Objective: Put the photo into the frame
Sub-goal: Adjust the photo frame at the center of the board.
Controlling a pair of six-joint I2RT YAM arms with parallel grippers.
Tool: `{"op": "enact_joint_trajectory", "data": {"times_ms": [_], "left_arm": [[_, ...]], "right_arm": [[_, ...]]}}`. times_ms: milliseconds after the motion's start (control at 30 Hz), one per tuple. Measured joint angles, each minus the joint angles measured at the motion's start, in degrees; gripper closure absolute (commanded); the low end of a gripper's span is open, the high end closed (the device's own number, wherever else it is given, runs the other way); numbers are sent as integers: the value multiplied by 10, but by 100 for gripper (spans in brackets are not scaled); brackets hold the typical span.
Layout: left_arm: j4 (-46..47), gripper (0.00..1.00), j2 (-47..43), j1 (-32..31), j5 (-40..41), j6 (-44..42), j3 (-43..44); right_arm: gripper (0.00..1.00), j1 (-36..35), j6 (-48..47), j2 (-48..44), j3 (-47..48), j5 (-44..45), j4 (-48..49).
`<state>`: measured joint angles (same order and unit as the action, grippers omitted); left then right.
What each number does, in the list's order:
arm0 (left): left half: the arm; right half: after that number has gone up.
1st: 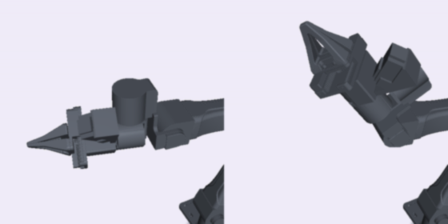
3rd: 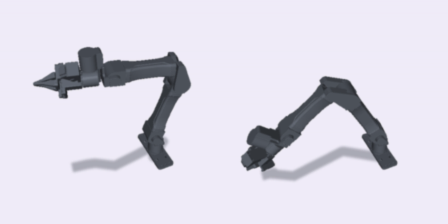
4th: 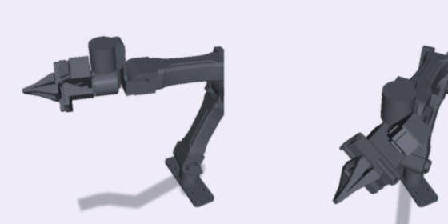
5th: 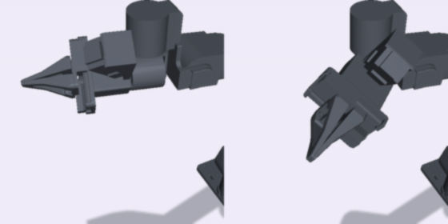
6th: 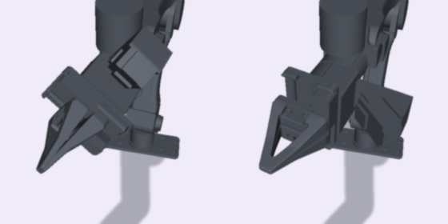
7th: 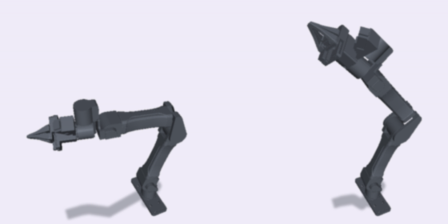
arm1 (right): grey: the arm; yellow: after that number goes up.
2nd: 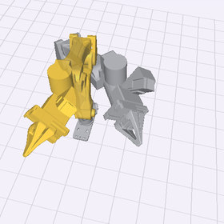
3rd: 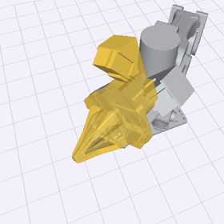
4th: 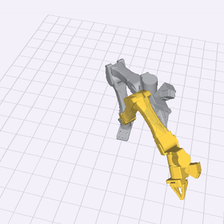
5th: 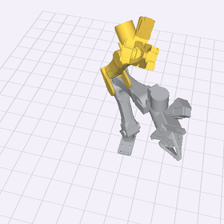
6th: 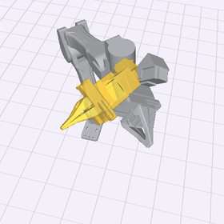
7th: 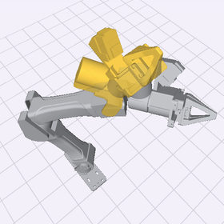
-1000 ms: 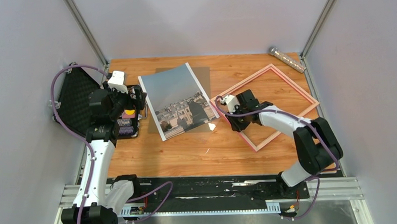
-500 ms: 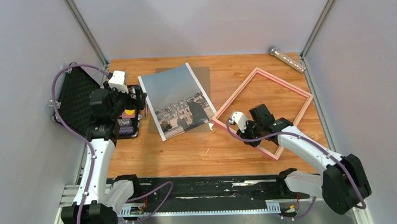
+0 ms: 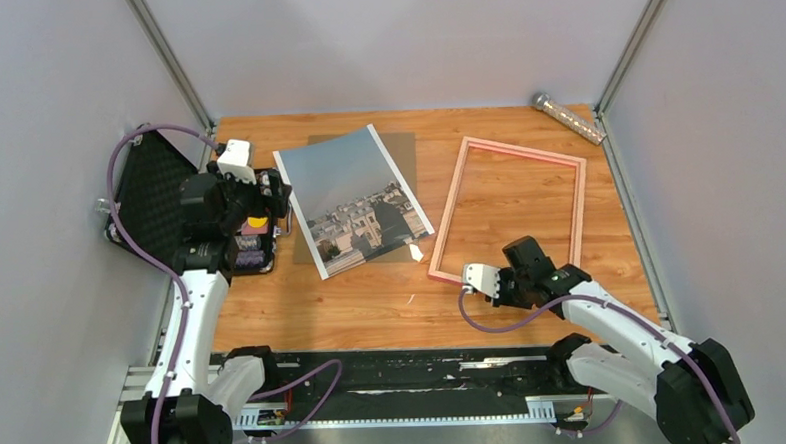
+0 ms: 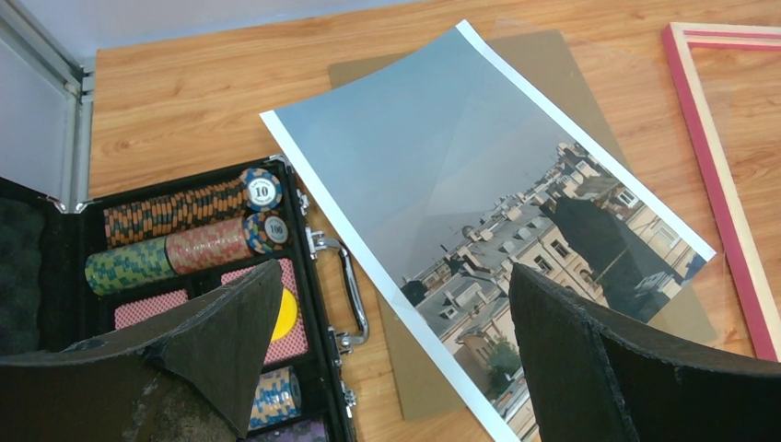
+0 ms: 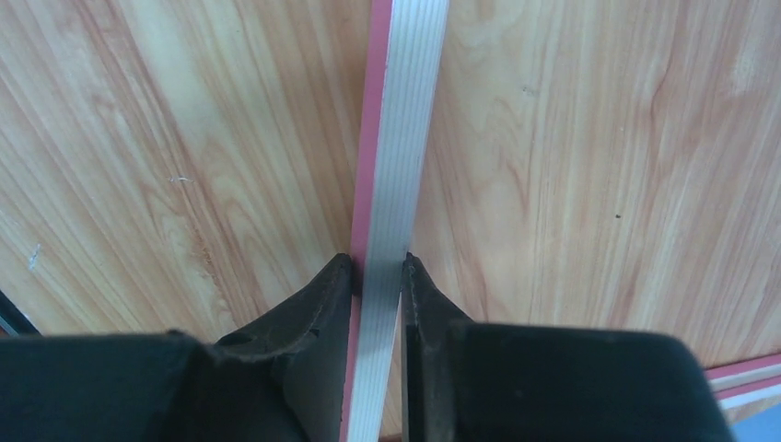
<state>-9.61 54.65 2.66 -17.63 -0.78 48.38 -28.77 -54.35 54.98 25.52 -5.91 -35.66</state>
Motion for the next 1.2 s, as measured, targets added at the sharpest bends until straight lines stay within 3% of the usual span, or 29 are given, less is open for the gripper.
{"op": "enact_joint_trajectory", "data": {"times_ms": [567, 1200], "left_arm": [[0, 0, 34, 0, 2, -11, 0], [0, 0, 72, -16, 2, -47, 1]], "right_arm": [[100, -12, -80, -51, -52, 51, 33], [100, 135, -78, -142, -73, 48, -41]]}}
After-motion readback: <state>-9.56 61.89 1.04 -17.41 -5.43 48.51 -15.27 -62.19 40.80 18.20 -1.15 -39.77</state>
